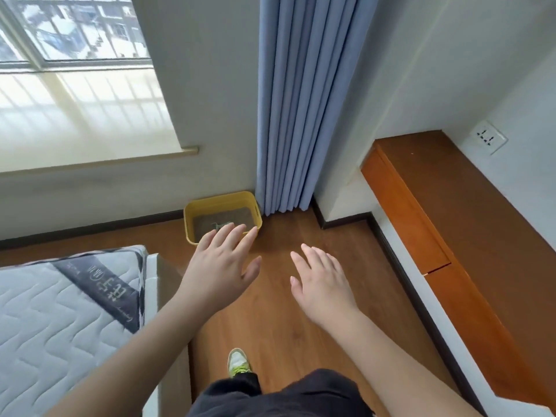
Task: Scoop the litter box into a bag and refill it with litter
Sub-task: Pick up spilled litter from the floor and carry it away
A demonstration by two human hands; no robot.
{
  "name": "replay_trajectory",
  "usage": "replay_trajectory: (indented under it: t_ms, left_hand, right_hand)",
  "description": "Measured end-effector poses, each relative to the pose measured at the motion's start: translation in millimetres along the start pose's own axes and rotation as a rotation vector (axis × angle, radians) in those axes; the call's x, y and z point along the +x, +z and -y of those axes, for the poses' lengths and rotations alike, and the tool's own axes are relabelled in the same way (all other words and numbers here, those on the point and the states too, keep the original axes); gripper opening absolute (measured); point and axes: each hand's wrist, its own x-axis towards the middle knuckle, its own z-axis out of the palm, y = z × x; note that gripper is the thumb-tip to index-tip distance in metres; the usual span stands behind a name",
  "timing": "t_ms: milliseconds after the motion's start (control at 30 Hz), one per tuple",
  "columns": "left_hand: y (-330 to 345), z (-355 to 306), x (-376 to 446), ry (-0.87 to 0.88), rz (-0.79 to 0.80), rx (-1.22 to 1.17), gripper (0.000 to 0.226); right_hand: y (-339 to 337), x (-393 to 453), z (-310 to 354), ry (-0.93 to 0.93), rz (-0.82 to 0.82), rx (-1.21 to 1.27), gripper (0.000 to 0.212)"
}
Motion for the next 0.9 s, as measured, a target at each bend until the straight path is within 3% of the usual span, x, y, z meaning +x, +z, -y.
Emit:
replay_trajectory:
  t_ms: [333, 900]
  left_hand:
    - [3.3, 34.2, 108.1, 0.089, 0.018, -0.042, 0.062]
    - [79.0, 6.8, 316.9, 0.018, 0.150, -0.060, 0.060]
  right_hand:
    - [-0.7, 78.0, -34.4, 0.138, -0.024, 0.025, 0.052]
    - [25.0, 296.3, -180.6, 0.058, 0.056, 0.032, 0.056]
